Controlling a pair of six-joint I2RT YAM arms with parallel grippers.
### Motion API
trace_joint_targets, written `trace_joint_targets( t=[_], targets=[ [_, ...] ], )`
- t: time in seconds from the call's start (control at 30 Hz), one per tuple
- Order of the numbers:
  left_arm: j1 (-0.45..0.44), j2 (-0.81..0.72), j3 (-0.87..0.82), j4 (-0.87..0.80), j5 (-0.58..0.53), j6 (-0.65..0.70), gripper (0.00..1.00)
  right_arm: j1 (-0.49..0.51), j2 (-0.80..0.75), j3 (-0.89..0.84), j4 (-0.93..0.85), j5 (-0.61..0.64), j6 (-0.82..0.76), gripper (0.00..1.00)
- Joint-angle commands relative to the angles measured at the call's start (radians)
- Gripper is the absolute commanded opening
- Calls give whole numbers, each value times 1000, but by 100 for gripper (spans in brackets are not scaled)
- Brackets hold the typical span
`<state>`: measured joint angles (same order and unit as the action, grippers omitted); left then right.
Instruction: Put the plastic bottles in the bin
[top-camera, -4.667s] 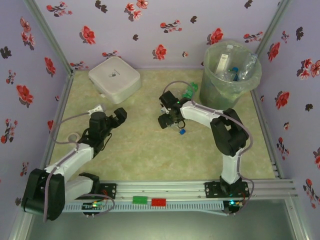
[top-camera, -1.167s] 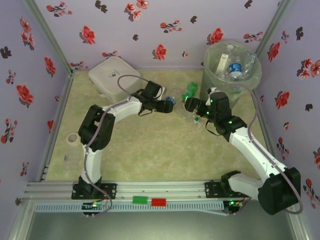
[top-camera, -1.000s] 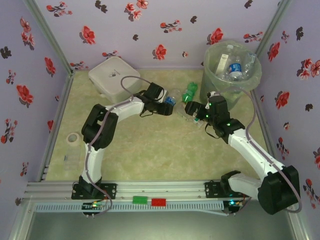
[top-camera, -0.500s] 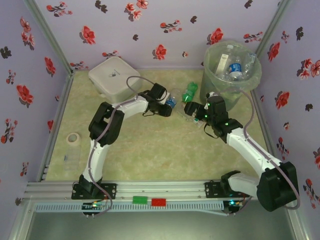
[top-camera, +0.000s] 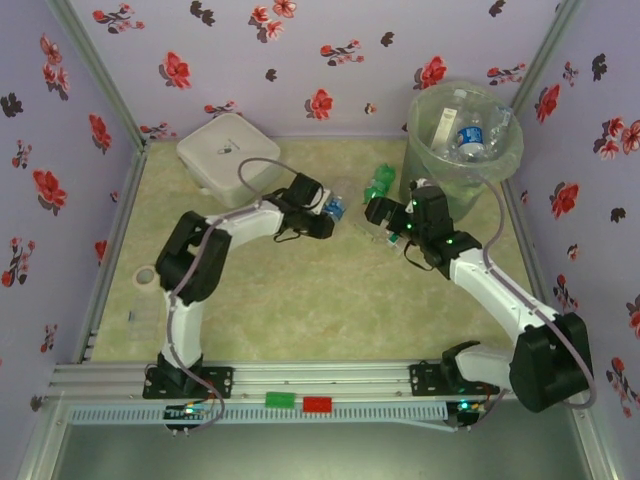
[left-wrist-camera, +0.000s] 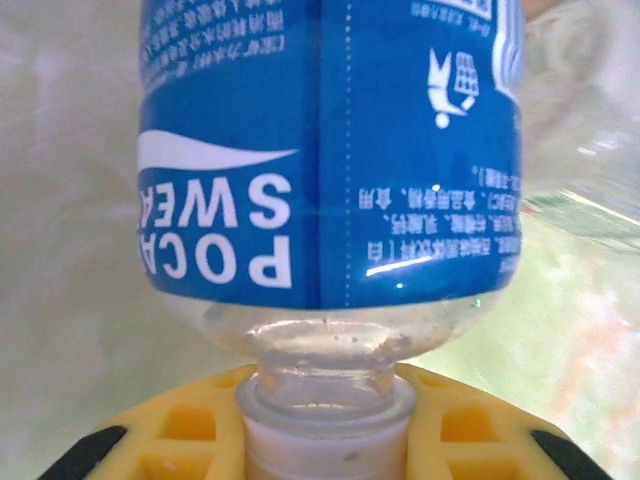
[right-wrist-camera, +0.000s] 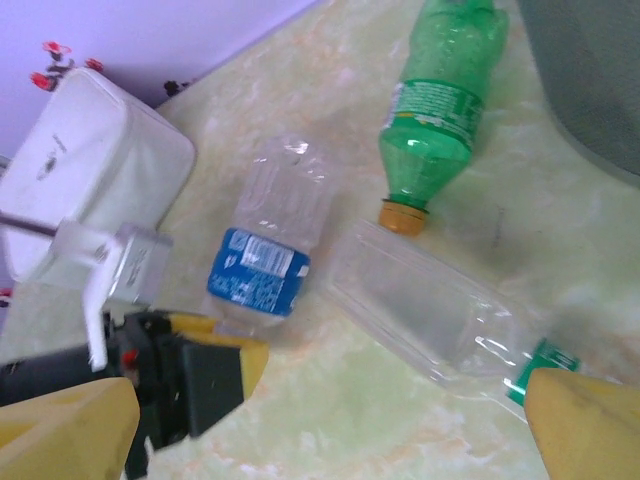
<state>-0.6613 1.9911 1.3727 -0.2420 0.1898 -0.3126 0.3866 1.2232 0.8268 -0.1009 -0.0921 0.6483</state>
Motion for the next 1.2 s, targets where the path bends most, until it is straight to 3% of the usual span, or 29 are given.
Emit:
trace_joint_targets(
  t=[0.0, 0.27, 0.57, 0.7, 0.87, 0.97, 1.03, 1.1, 1.17],
  targets=[
    [-1, -176, -121, 197, 36, -92, 0, 9, 40, 48, 114, -62, 65, 100],
    [-9, -425, -442, 562, 127, -275, 0, 77, 157, 63, 429, -191, 175, 99],
    [-34, -523, -557, 660, 200, -275, 0, 196, 260, 112, 538, -139, 123, 98],
    [-57, -558, -584, 661, 203, -249, 0, 198, 303, 135, 523, -144, 120, 90],
    [-64, -581, -602, 661, 202, -248, 0, 200, 317, 136, 519, -137, 98, 65],
    [-64, -584, -606, 668, 203, -254, 0, 201, 312, 136, 505, -132, 91, 57],
    [-64, -587, -607, 674, 203, -262, 8, 201, 302, 134, 489, -119, 82, 52],
    [-64, -593, -606, 679, 203, -265, 28, 201, 291, 132, 475, -107, 71, 47],
    [-64, -605, -606, 679, 199, -268, 67, 201, 275, 138, 457, -88, 48, 46]
  ],
)
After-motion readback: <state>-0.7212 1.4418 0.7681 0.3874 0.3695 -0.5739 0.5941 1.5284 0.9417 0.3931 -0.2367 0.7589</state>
